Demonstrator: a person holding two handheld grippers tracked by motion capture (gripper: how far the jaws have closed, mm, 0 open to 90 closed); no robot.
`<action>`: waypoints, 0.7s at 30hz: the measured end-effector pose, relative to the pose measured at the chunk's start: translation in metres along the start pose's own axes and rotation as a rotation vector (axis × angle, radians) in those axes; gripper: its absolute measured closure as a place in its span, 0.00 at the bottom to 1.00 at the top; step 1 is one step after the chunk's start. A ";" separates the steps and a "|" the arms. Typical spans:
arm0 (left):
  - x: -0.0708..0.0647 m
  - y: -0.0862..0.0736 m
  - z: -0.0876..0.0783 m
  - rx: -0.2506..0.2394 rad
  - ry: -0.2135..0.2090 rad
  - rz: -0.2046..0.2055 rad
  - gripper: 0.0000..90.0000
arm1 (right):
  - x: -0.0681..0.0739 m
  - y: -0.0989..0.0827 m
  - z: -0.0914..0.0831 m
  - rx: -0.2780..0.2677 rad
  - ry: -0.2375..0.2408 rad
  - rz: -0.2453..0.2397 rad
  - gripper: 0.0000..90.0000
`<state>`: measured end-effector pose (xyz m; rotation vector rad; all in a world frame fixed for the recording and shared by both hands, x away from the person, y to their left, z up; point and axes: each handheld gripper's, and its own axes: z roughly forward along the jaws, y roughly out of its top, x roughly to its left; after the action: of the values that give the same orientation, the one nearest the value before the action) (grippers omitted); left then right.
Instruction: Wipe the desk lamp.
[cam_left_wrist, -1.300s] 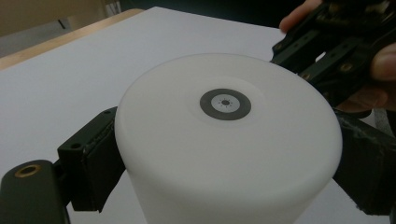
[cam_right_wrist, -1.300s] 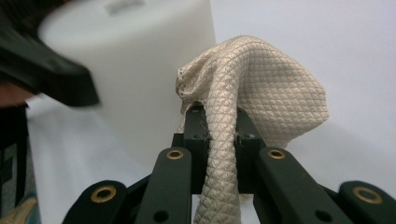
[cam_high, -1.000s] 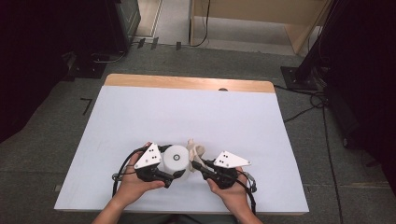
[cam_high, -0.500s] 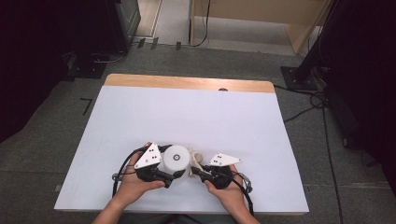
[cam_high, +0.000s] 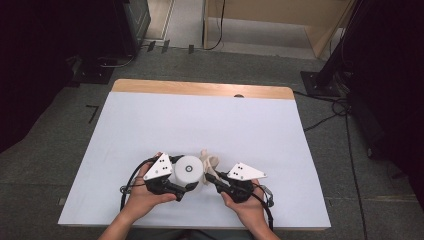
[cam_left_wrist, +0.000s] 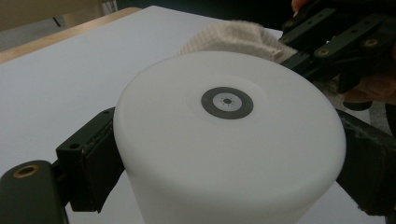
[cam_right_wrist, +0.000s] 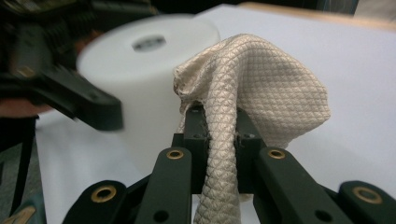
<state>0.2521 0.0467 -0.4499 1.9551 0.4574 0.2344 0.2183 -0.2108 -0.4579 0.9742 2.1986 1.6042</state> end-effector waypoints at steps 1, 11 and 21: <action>0.000 0.000 0.000 0.000 0.000 -0.001 0.09 | 0.001 0.001 -0.001 -0.002 0.000 -0.011 0.89; 0.000 0.000 0.000 -0.001 0.000 -0.001 0.09 | -0.010 -0.023 0.018 0.121 0.000 0.069 0.90; -0.001 -0.001 -0.001 -0.010 0.005 -0.001 0.09 | -0.013 -0.031 0.023 0.156 0.007 0.090 0.90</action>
<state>0.2509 0.0472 -0.4508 1.9454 0.4591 0.2403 0.2290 -0.2071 -0.4969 1.1265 2.3446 1.4920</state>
